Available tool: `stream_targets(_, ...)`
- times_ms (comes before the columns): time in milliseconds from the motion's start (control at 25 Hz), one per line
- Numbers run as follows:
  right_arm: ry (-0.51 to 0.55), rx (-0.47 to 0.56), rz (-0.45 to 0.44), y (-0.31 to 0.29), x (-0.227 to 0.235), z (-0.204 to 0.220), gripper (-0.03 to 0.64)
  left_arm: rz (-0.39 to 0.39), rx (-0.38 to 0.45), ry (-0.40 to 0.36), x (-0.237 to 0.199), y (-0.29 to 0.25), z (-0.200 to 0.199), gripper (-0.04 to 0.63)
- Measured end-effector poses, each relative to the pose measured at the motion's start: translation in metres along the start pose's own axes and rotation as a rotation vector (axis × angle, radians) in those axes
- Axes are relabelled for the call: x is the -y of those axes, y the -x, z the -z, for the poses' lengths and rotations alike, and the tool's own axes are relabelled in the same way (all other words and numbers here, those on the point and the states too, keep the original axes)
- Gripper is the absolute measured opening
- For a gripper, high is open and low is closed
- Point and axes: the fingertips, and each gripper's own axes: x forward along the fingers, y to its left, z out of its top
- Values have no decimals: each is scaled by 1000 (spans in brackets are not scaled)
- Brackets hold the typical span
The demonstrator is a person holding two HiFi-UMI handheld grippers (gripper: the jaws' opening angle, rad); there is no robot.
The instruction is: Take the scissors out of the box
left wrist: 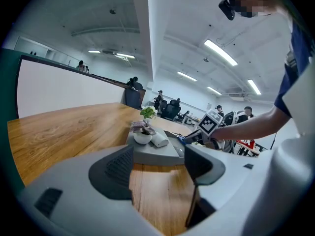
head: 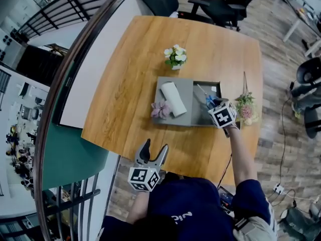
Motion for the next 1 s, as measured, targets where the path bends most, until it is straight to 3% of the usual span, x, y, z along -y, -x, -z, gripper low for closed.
stream_targets(1000, 16, 335, 187, 124, -24, -35, 94, 134, 31, -34, 25, -13, -9, 318)
